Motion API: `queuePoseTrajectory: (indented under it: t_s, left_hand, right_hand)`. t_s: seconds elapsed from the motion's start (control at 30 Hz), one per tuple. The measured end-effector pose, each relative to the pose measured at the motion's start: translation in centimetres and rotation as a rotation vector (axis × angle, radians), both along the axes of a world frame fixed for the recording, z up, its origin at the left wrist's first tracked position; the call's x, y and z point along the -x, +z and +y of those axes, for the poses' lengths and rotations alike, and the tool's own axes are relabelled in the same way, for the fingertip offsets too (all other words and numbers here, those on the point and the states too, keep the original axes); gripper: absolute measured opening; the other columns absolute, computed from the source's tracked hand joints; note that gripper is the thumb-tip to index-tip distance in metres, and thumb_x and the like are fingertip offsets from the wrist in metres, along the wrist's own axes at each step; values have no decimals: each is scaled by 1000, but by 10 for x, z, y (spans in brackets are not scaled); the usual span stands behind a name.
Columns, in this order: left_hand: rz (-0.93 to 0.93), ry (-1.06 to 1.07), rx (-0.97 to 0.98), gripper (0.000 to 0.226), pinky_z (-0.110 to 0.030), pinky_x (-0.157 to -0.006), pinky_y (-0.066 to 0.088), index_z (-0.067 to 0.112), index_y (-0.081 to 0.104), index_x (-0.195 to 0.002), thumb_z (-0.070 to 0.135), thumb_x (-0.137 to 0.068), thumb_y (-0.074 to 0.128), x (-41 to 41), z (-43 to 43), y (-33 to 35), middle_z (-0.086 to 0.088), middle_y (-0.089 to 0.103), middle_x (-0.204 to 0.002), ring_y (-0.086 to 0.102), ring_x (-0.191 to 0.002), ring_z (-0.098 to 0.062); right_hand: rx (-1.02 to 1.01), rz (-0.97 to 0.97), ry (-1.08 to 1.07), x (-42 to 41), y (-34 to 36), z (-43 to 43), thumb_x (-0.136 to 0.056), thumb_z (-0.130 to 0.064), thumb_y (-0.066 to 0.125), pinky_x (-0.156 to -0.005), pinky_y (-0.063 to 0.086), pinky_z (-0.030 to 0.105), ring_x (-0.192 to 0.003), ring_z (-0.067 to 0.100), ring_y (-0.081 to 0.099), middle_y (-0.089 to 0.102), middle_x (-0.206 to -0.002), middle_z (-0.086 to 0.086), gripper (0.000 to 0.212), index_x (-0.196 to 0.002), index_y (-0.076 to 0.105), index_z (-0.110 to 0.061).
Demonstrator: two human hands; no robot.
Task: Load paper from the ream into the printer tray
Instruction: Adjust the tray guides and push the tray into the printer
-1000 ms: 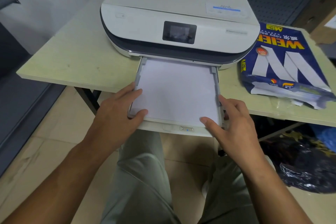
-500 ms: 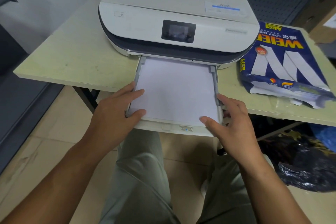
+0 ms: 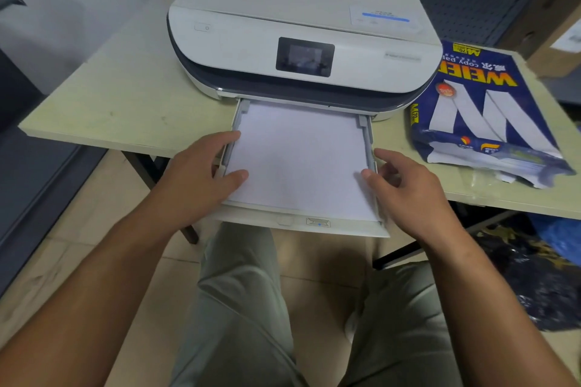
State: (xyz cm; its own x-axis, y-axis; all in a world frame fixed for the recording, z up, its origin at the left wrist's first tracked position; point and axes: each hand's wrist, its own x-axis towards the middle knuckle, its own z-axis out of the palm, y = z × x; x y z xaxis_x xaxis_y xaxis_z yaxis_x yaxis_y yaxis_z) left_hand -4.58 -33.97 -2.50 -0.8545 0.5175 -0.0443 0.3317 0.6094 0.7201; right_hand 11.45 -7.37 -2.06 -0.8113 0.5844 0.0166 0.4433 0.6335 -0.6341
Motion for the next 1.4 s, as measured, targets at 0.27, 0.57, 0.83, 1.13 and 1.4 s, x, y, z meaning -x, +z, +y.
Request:
queuePoseTrajectory:
  t_s: [0.27,0.57,0.83,1.13,1.4]
  left_hand:
    - [-9,7,-41,64,-33,-98,42,40,36,-149,29,-94,65,-4,3,-2,13,45,-146,50,-117,-14]
    - [-112,-3,-141,69,-40,-101,48,53,36,-142,15,-92,64,0,-2,-3,30,47,-134,60,-113,-17]
    - [-75,-27,-111,73,-47,-94,54,56,35,-141,7,-91,56,-2,-3,-4,24,53,-130,65,-105,-20]
    - [-77,13,-146,71,-36,-85,56,53,39,-140,4,-91,54,-5,-2,-6,35,53,-123,67,-97,-15]
    - [-105,-24,-145,74,-40,-93,55,55,36,-141,2,-92,52,-3,-4,-6,33,50,-136,64,-110,-14]
  right_hand:
    - [20,-5,36,2,2,8,-96,-32,61,-83,45,31,-95,19,63,67,-96,-6,42,-138,59,-25]
    - [15,15,39,5,-1,8,-94,-32,66,-88,47,31,-99,18,61,63,-101,-5,44,-137,60,-25]
    - [-2,13,45,4,-2,6,-93,-33,67,-90,51,35,-99,18,61,63,-106,-3,48,-139,57,-26]
    - [14,32,10,4,-7,6,-94,-28,67,-81,43,27,-95,18,62,62,-103,-5,44,-137,59,-27]
    - [10,26,6,2,-5,2,-95,-27,64,-82,42,27,-94,16,60,62,-106,-3,44,-139,58,-27]
